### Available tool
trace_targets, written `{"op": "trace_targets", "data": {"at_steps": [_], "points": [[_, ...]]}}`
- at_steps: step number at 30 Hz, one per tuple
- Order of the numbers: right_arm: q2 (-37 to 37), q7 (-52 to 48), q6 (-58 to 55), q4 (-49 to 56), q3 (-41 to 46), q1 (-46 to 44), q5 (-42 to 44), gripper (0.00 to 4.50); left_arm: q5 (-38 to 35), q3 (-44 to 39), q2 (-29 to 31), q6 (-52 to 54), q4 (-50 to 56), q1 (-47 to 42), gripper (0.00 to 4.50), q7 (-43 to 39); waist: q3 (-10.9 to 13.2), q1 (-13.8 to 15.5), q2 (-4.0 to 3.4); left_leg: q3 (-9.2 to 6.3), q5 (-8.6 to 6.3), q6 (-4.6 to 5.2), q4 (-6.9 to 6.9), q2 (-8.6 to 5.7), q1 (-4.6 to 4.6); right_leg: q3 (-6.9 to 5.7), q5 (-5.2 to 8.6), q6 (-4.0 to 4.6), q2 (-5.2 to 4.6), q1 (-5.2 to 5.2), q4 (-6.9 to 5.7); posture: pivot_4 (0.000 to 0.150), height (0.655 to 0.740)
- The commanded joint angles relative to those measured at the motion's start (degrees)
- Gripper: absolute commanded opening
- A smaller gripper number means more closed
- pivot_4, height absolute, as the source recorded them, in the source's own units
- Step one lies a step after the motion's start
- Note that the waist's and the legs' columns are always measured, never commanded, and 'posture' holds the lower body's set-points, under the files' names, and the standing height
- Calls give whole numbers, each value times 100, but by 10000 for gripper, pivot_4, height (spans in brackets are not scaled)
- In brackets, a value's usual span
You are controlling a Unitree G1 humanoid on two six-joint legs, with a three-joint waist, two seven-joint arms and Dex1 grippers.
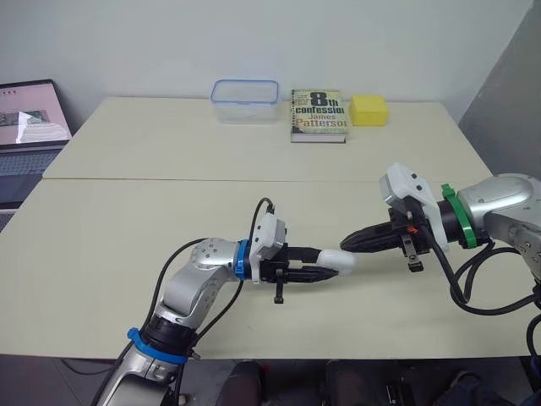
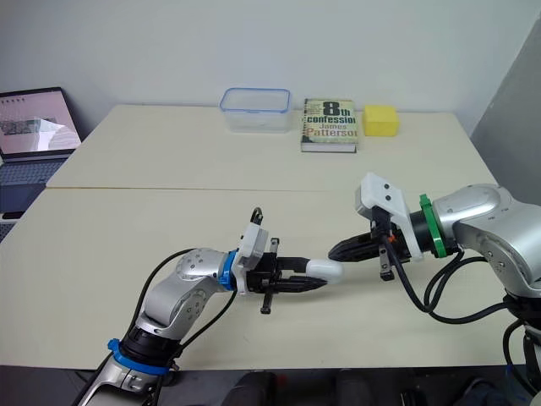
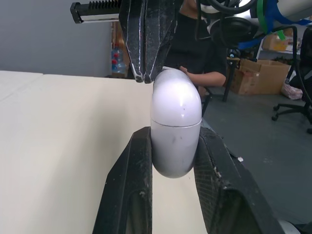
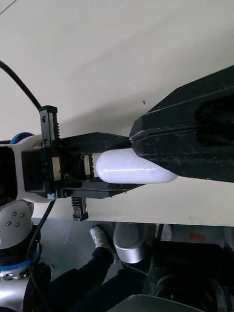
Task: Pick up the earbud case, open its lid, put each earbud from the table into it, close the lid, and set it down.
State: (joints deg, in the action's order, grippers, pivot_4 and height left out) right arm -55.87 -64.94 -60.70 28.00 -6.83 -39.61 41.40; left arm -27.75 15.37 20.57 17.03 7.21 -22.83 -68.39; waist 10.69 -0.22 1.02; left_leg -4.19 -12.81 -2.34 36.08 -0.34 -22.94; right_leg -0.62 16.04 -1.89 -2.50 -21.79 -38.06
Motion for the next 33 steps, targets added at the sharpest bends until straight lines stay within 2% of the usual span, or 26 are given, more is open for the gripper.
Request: {"op": "trace_targets", "data": {"at_steps": [1, 5, 8, 11, 15, 22, 23, 26, 28, 33], "points": [[21, 42, 207, 196, -111, 34, -111, 0, -91, -224, -70, -39, 131, -96, 8009, 190, 0, -3, 0, 1, 0, 0, 0, 0, 0, 1, 0, 0, 0, 0, 0, 1500, 7320], [144, 317, 647, -241, -4, -114, -557, 0, -485, -446, -7, 954, 112, -53, 8010, 635, 0, -4, 0, -2, 0, 0, 1, 0, 2, -1, 3, -5, 1, 0, -4, 1500, 7320], [54, 477, 1099, -439, 71, 60, -986, 0, -1053, -817, 51, 2426, -280, -189, 8009, 1169, 0, -8, 0, -3, 0, 0, 1, 1, 1, -2, 7, -11, 1, -1, -4, 1500, 7320], [-7, 557, 1317, -439, 132, 326, -1176, 0, -1005, -999, -6, 3030, -786, -442, 8009, 1684, 1, -5, 2, -7, 0, 0, 1, -2, 0, -7, 10, -18, 1, 0, -4, 1500, 7320], [24, 755, 1221, -155, 283, 654, -1124, 0, -844, -845, 73, 4115, -1699, -1001, 8009, 1943, 2, 12, 3, -7, 0, 0, 3, -4, -4, -6, 5, -11, -1, -1, -3, 1500, 7320], [79, 1030, 982, 78, 397, 848, -1018, 0, -640, -762, 195, 4853, -2839, -1657, 8009, 1792, 1, -16, 3, -6, 0, -1, 1, -7, 1, -5, 5, -11, 2, -1, -7, 1500, 7320], [85, 1060, 938, 90, 419, 859, -988, 0, -568, -720, 246, 4847, -2910, -1682, 15087, 1767, 1, -25, 3, -6, 1, -1, 1, -6, 2, -5, 5, -11, 4, -1, -8, 1500, 7320], [73, 1105, 855, 121, 458, 894, -946, 0, -445, -596, 426, 4811, -2961, -1669, 22429, 1600, 1, -36, 2, -8, 1, -2, 0, -2, 4, -2, 2, -7, 5, -2, -9, 1500, 7320], [61, 1108, 828, 138, 466, 911, -940, 0, -434, -577, 546, 4830, -2873, -1607, 29044, 1535, 0, -42, 1, -8, 1, -2, 0, -1, 9, 0, 2, -6, 5, 0, -10, 1500, 7320], [-50, 1029, 978, 171, 461, 956, -1021, 0, -487, -573, 1308, 4840, -1895, -1056, 43042, 1275, -3, -180, -2, -15, 1, -2, -3, 6, 14, 6, 1, -5, 10, 1, -11, 1500, 7320]]}}
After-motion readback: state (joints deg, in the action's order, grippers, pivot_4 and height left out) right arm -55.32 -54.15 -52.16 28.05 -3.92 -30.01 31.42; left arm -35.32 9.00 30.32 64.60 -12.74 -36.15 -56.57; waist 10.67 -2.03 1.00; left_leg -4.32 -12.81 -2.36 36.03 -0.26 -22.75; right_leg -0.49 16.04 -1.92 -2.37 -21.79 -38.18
